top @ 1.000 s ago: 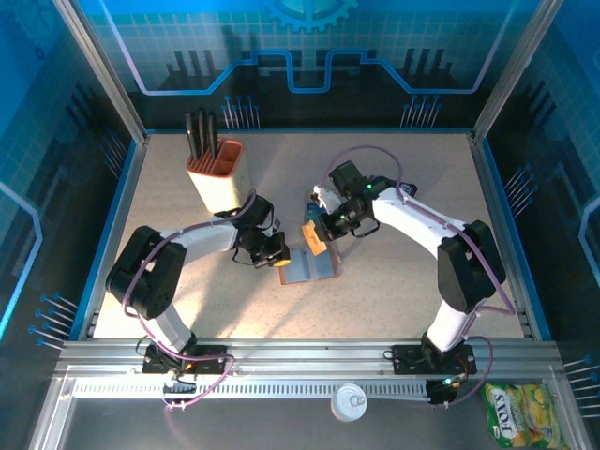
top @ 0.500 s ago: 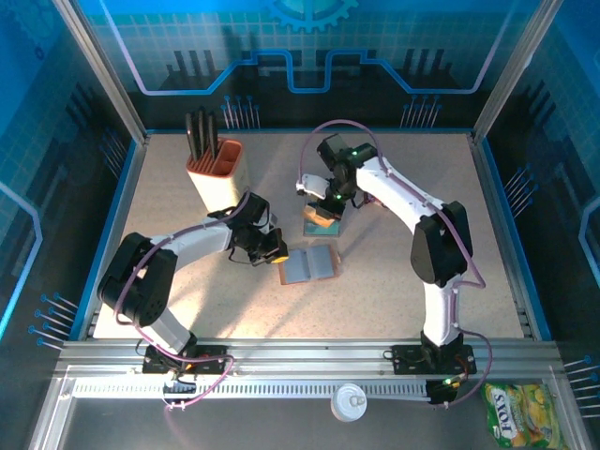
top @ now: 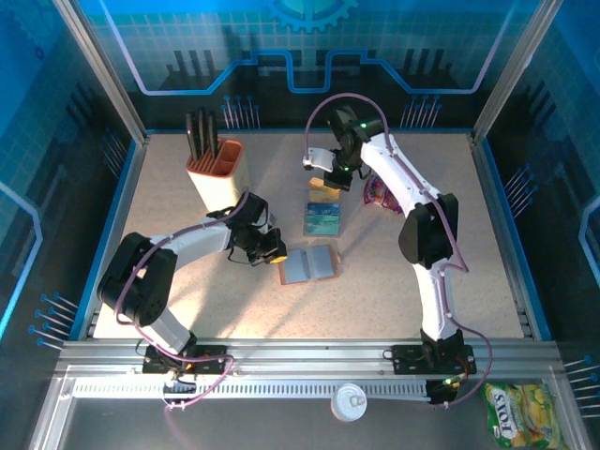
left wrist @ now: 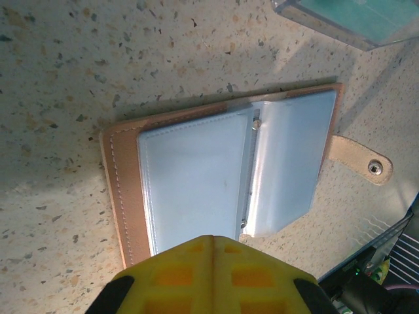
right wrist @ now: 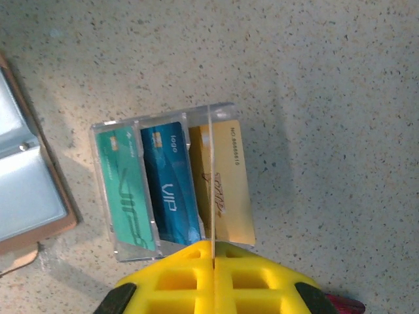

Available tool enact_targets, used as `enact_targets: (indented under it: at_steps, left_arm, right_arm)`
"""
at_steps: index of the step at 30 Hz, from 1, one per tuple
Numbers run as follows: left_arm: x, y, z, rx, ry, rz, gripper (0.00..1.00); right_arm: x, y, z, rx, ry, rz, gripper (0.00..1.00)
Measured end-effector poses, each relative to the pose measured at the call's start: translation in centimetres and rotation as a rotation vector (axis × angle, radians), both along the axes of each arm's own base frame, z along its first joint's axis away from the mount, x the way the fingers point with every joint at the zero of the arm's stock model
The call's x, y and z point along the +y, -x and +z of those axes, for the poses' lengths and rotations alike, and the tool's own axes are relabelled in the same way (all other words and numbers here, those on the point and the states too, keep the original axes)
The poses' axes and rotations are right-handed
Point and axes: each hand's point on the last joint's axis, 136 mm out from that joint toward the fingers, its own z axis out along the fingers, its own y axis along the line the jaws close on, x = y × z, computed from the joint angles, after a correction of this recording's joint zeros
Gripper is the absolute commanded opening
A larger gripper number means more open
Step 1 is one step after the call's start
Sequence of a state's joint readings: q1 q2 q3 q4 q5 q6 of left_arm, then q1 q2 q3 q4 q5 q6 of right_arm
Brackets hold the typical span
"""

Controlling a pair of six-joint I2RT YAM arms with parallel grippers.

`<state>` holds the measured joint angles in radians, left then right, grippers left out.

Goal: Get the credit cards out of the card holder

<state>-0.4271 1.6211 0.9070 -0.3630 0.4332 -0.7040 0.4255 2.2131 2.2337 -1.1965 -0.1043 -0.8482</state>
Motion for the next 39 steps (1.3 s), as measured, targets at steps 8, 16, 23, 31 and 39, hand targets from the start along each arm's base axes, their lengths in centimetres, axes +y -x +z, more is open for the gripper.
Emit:
enact_targets:
  at_steps: [8,16,23,31,39]
  left_arm:
    - [0.1,0.2,-0.1,0.009,-0.006,0.001,0.0]
    - [0.2,0.1,-0.2,0.007,-0.013,0.007,0.0]
    - [0.3,0.1,-0.3,0.008,-0.014,0.007,0.01]
    - [0.6,0.7,-0.8,0.02,-0.027,0.01,0.0]
    - [1.0,1.5,-0.9,0.019,-0.025,0.012,0.0]
  right_arm:
    - [-0.6,-0.4,-2.2,0.038,0.03,0.028,0.0]
    - [-0.7,-0.6,-4.3,0.064,0.055,0.042,0.02]
    - [-0.9,-1.3,-4.2,0.033,0.074,0.033,0.22]
    - [-1.2,-1.7,-5.6,0.031,0.087,-0.011,0.23]
    - [-0.2,-0.5,-3.7,0.012,0.005,-0.137,0.25]
